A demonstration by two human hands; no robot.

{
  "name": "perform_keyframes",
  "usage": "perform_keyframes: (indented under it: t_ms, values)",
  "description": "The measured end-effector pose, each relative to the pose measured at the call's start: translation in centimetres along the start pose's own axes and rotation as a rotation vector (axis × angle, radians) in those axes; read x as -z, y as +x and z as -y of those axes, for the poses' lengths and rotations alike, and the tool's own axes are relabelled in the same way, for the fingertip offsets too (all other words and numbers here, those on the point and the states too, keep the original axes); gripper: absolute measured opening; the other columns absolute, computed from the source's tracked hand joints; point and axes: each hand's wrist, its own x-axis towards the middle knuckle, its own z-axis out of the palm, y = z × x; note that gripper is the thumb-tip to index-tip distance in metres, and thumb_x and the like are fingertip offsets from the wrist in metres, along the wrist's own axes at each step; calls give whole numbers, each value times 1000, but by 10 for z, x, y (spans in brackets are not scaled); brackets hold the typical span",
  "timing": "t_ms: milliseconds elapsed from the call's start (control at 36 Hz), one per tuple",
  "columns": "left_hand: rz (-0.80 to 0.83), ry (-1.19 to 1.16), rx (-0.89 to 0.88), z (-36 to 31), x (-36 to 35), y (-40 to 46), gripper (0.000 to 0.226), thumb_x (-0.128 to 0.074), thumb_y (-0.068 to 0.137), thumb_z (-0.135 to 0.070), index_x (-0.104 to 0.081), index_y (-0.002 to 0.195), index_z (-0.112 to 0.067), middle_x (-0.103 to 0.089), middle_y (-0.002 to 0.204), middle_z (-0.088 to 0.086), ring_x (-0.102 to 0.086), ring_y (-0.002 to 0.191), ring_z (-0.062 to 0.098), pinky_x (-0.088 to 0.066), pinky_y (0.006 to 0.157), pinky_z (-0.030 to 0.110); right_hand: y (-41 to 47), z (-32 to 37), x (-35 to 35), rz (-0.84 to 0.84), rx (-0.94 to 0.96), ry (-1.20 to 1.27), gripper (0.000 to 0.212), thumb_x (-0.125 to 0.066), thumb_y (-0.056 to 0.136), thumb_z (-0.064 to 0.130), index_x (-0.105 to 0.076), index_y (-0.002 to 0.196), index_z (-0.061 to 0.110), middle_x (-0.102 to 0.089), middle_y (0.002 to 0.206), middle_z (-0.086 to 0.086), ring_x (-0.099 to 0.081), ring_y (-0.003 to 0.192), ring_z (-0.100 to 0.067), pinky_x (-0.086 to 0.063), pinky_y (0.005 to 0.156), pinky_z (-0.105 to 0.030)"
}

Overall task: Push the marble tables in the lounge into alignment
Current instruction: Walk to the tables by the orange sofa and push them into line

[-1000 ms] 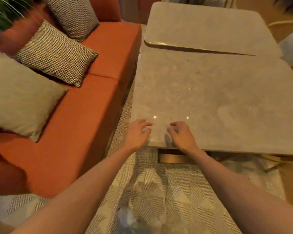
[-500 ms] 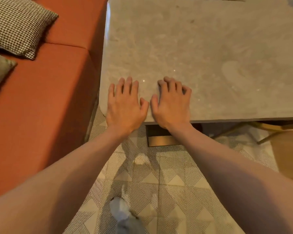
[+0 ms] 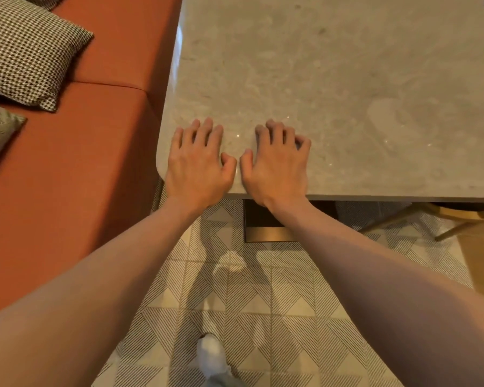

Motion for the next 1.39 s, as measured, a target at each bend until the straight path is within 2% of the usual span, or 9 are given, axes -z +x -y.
perform_keyframes:
  t_ms: [472,611,694,750,861,972,1139,1278,1389]
  values:
    - [-2,-48,-3,7,-4,3,57,-40,91,-36,-53,139,-8,-51,148,14,-43,140,33,-29,117,50,3,6,1,27,-20,-10,54,-33,94,43,-51,136,14,-48,145,-6,-45,129,-24,-32,104,-45]
    - [217,-167,57,3,26,17,51,-46,92,-39,-57,133,-11,-55,142,13,-49,130,33,-34,112,47,18,-4,28,332,-5,165,54,-38,98,45,-42,144,16,-36,154,-6,-34,139,-25,-25,110,-44]
    - [387,-548,243,-4,66,36,43,-48,96,-37,-61,132,-18,-63,133,5,-59,118,24,-44,100,40,31,-14,69,522,-116,422,55,-42,101,47,-45,145,14,-39,154,-8,-36,141,-26,-28,115,-48]
    - [412,-781,278,-19,95,43,39,-51,99,-33,-60,135,-20,-63,134,1,-59,114,16,-46,98,32,31,-23,105,467,-182,553,52,-45,101,46,-49,143,15,-44,151,-7,-39,140,-25,-31,115,-49]
    - [390,-956,246,-66,145,44,33,-50,102,-32,-61,132,-23,-63,126,-7,-58,111,10,-43,84,17,14,-48,166,402,-266,653,48,-47,101,47,-54,136,17,-51,145,-3,-47,134,-21,-36,113,-48]
    - [376,-1146,219,-133,201,58,26,-47,103,-32,-63,124,-29,-64,121,-9,-62,112,12,-51,94,33,5,-100,239,299,-290,706,47,-46,101,50,-55,136,20,-54,141,1,-51,129,-16,-40,108,-36]
    - [292,-1319,188,-256,292,73,34,-43,105,-32,-64,127,-16,-67,124,2,-64,110,21,-53,96,44,-14,-189,349,20,-392,922,37,-50,101,45,-60,127,20,-60,118,9,-54,98,2,-38,79,-10]
    - [194,-1358,147,-348,346,48,34,-42,105,-31,-65,123,-13,-68,121,4,-65,109,22,-53,96,44,-54,-263,424,-95,-475,1117,29,-50,103,35,-64,121,17,-64,113,4,-62,111,-19,-50,99,-41]
    - [162,-1357,153,-407,355,15,34,-42,105,-31,-66,122,-13,-69,118,4,-65,108,21,-54,95,43,-98,-326,461,-73,-444,1147,30,-48,104,34,-64,120,15,-66,118,-3,-63,108,-20,-49,100,-46]
